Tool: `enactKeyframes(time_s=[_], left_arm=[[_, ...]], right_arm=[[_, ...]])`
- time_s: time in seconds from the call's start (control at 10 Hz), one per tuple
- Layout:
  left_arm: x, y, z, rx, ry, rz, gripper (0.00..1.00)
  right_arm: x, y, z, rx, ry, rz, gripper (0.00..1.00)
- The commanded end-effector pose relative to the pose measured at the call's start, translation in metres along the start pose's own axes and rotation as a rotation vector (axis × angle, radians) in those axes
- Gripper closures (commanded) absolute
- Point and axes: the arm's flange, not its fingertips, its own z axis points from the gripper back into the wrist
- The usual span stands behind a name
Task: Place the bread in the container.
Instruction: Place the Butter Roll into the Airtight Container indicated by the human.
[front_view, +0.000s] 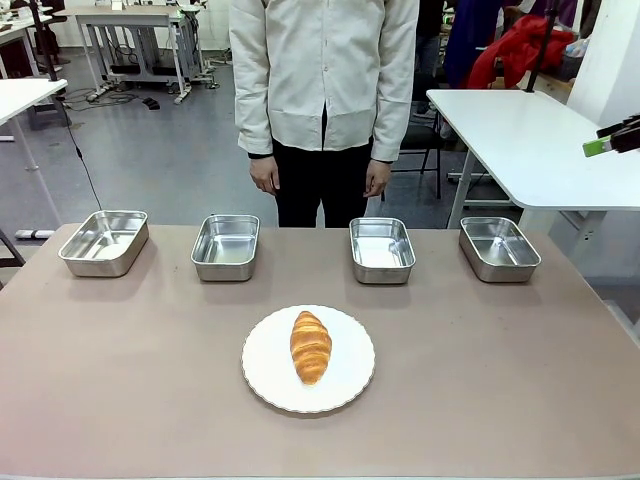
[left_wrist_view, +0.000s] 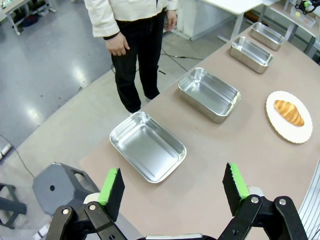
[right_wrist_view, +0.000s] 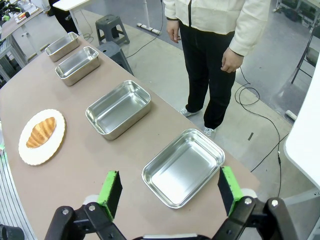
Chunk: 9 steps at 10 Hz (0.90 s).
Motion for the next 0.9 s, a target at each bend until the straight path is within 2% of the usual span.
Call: enactKeyframes(time_s=[0.0, 0.8], left_arm=[[-0.0004, 0.0001, 0.002, 0.002, -0.003, 0.0, 0.0], [-0.0004, 0.0001, 0.002, 0.002, -0.003, 0.0, 0.0]], right_arm=[[0.0001, 0.0004, 0.0001, 0.005, -0.002, 0.0, 0.0], [0.0001, 0.0004, 0.0001, 0.005, -0.002, 0.0, 0.0]])
